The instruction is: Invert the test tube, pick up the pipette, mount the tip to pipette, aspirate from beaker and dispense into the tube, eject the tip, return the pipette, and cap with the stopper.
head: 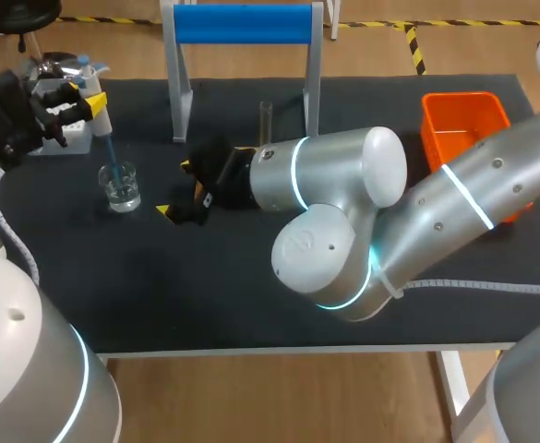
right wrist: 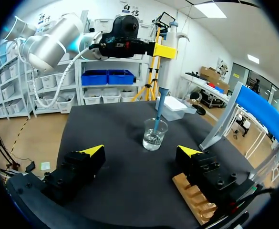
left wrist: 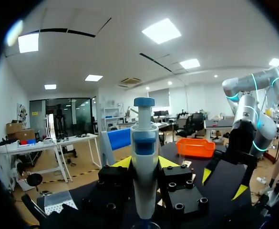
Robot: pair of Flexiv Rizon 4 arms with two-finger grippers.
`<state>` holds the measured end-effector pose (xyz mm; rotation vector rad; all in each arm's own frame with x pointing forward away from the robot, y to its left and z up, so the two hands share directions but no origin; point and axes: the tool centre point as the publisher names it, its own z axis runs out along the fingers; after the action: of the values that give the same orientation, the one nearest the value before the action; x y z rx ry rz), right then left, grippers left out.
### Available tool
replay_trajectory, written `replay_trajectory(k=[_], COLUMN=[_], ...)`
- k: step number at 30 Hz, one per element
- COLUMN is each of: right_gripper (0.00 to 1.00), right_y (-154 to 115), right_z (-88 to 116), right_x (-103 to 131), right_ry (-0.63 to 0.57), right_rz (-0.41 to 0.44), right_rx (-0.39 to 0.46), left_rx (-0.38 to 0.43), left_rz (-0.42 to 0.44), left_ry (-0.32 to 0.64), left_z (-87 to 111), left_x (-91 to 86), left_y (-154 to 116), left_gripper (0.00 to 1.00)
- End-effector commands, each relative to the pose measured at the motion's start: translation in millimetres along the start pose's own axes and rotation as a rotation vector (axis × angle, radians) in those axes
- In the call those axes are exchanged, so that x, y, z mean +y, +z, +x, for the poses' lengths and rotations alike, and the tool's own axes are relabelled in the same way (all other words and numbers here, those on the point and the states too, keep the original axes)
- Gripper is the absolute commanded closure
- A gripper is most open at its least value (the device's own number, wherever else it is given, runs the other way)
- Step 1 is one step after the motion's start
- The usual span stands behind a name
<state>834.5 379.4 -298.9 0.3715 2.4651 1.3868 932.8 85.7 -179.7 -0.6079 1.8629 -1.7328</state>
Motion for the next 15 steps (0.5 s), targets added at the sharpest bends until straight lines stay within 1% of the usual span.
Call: replay_trajectory(k=[1, 15], right_gripper=[0.0, 0.0], right_y=[0.8, 0.8], right_z=[0.5, 0.5], right_x=[-1.4, -1.4], right_ry=[0.001, 0.001], right_rz=[-0.004, -0.004], right_rx=[0.0, 0.0], left_rx=[0.005, 0.003], left_rz=[0.004, -0.008], left_ry=[-0.003, -0.024], left_z=[-3.1, -6.1], left_x=[4.3, 11.5], left_y=[1.4, 2.1], left_gripper=[1.0, 1.0])
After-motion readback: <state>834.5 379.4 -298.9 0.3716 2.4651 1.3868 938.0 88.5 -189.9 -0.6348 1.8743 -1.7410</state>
